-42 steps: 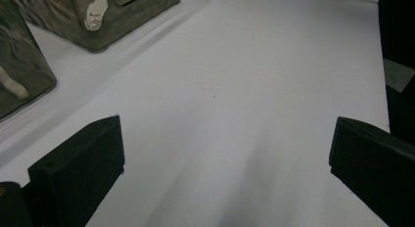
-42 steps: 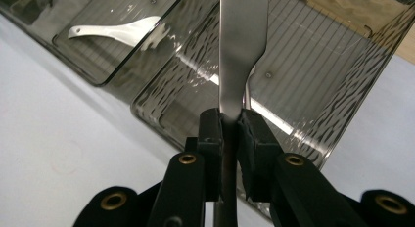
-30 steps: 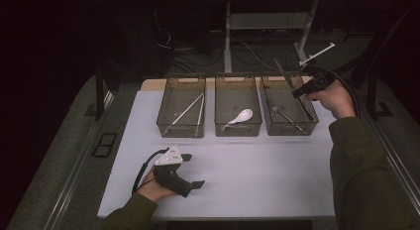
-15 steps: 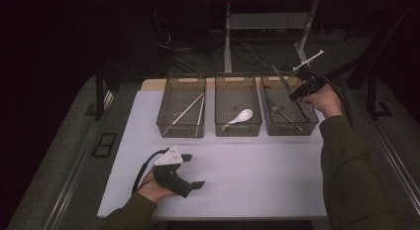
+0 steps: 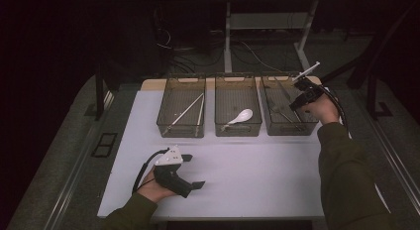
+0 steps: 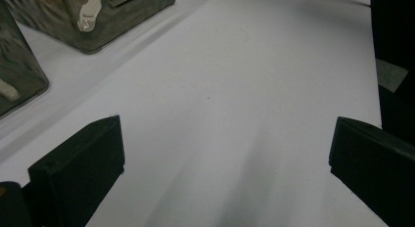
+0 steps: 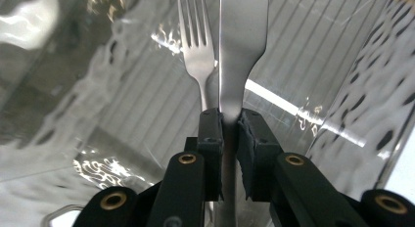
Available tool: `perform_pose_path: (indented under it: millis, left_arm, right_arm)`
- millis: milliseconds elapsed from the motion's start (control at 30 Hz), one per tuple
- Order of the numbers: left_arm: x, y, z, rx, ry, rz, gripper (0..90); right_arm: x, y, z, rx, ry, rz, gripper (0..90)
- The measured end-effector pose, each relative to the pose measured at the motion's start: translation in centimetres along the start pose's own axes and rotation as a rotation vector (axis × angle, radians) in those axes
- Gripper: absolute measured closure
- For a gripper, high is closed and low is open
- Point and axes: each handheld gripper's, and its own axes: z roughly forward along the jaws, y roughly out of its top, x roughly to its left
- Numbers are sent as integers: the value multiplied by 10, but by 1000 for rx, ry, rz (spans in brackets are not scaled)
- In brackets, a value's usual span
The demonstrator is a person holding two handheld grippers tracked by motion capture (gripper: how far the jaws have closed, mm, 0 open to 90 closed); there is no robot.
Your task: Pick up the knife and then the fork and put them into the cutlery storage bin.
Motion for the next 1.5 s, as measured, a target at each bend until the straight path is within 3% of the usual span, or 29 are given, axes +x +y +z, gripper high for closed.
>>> perform_pose_path:
  millis: [400, 600, 900, 1200, 1367, 1500]
  left_arm:
    - [0, 0, 0, -2, -1, -1, 0]
    - [0, 0, 0, 0, 0, 2, 0]
    - [0, 0, 0, 4, 4, 1, 0]
    - [1, 1, 0, 0, 8, -6, 0]
    - [1, 1, 0, 1, 11, -5, 0]
    - [1, 0, 0, 1, 10, -5, 0]
  right_arm:
    - [1, -2, 12, 26, -10, 7, 784]
    - [0, -2, 4, -31, 1, 28, 701]
    - [-2, -5, -10, -130, 68, 63, 533]
    - [0, -10, -24, -200, 104, 43, 420]
    - [2, -16, -32, -266, 127, 32, 412]
    - [7, -22, -36, -289, 156, 20, 390]
